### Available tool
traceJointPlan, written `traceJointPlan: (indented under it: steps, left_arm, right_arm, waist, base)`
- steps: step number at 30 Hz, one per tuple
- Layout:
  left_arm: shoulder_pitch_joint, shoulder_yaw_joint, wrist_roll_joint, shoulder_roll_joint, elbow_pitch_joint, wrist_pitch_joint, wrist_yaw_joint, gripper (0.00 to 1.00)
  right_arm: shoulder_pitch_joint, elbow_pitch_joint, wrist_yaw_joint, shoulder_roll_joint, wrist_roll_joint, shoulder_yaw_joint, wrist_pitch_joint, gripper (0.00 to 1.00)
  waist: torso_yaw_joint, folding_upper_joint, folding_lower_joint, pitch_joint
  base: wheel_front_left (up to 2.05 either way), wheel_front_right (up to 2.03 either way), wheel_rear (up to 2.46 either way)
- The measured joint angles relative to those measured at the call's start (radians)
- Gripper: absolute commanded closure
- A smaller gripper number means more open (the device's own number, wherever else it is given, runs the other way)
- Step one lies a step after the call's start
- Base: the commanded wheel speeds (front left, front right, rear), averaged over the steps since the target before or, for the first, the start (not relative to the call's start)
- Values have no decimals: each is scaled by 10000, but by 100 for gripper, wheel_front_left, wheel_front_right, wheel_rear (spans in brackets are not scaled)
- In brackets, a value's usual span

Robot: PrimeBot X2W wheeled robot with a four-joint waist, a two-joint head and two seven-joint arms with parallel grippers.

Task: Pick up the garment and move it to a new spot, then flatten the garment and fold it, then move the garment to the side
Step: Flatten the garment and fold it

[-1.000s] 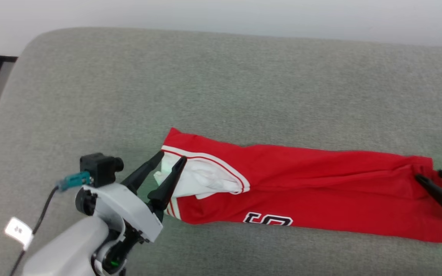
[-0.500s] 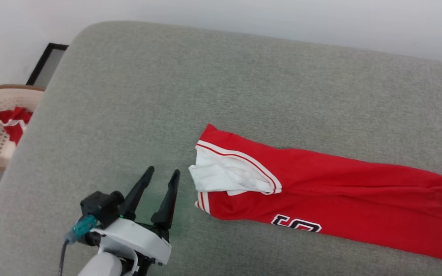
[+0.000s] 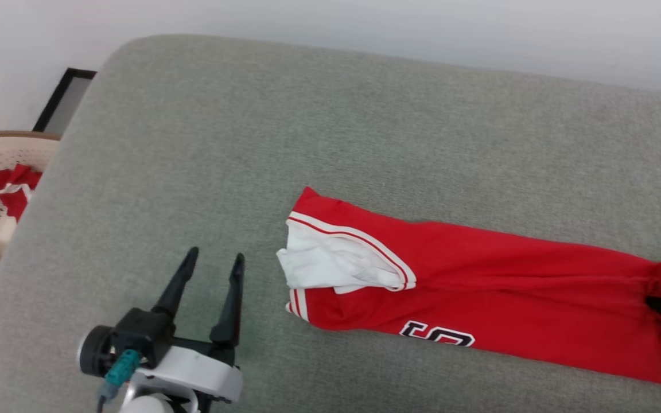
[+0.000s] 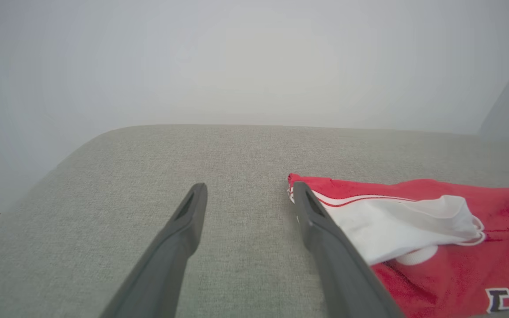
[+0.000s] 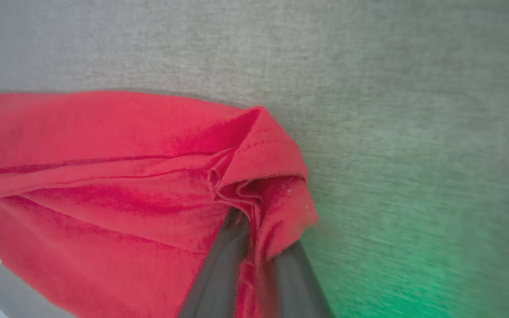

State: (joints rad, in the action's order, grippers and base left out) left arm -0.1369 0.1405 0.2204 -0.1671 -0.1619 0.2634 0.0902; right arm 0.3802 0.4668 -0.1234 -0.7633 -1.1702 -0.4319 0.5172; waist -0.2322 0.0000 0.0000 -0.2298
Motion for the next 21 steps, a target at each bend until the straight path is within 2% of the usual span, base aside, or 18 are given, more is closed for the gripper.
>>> traceJointPlan:
  steps: [2, 10, 16, 21]
  left_arm:
    - [45, -265, -222, 119, 90, 2, 82, 0]
    - [257, -1129, -982, 451, 686, 4, 249, 0]
    - [360, -1463, -1005, 673, 1250, 4, 341, 0]
    - [310, -1461, -1087, 669, 1402, 4, 376, 0]
  right_arm:
    - [45, 17, -25, 307, 109, 111, -140, 100]
    - [219, 150, -98, 635, 359, 1072, -980, 100]
    - [266, 790, -82, -209, 767, 2220, -1630, 100]
    - [271, 1939, -82, -1133, 1344, 3289, -2151, 100]
  waist:
    - [101, 0, 0, -44]
    - [757, 0, 0, -207]
    - [1354, 0, 0, -338]
    - [1692, 0, -1, -465]
  base:
    - [0, 0, 0]
    - [0, 0, 0]
    - [0, 0, 0]
    - [0, 0, 0]
